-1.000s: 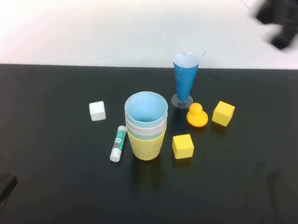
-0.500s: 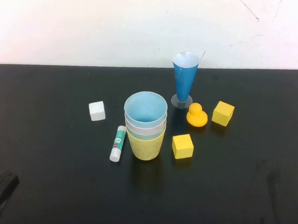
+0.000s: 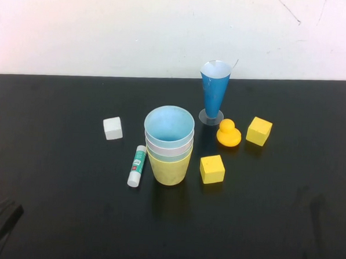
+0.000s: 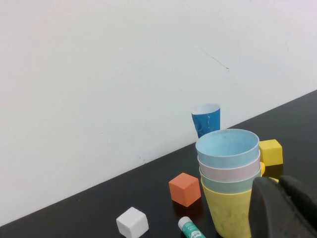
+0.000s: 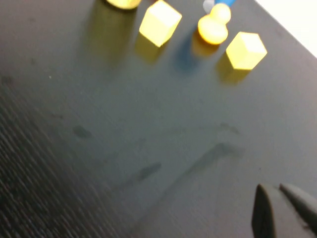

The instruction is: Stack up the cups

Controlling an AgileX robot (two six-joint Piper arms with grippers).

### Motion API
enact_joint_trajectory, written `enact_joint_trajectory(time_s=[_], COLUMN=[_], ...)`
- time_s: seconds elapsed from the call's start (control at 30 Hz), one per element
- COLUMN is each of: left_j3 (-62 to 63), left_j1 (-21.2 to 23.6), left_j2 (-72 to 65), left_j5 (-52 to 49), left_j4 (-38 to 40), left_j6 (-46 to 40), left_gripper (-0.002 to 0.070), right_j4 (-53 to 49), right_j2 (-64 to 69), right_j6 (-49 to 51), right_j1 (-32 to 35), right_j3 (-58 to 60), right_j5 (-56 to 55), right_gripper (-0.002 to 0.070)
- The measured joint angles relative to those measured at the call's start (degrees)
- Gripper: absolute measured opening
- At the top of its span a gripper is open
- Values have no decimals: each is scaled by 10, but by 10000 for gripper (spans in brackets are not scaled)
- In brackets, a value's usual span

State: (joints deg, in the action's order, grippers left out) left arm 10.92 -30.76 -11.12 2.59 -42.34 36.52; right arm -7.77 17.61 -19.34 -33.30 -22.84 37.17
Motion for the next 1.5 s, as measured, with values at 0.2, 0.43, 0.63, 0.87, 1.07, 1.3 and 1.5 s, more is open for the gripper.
enact_joint_trajectory(time_s=[0.2,0.43,0.63,0.87,1.07,1.3,1.5], left_j3=[0,0,0,0,-25,-119,-120], left_j1=[0,0,1,101,216,267,267], left_j2=[0,0,0,31,112,118,118], left_j5=[0,0,0,-9,-61,-89,-198], left_j4=[0,0,60,146,281,376,400], left_j6=[0,0,0,1,-150,-250,-215], left_gripper=[1,0,0,0,0,0,0], right_j4=[8,12,13,14,14,16,16], right_j2=[-52,-54,-54,-54,-54,-54,-54], right_j6=[1,1,1,1,1,1,1], right_j1=[0,0,0,0,0,0,0], right_j3=[16,16,16,16,16,17,17], right_j5=[2,14,15,19,19,20,20], right_gripper=[-1,-1,-1,-1,-1,-1,-1])
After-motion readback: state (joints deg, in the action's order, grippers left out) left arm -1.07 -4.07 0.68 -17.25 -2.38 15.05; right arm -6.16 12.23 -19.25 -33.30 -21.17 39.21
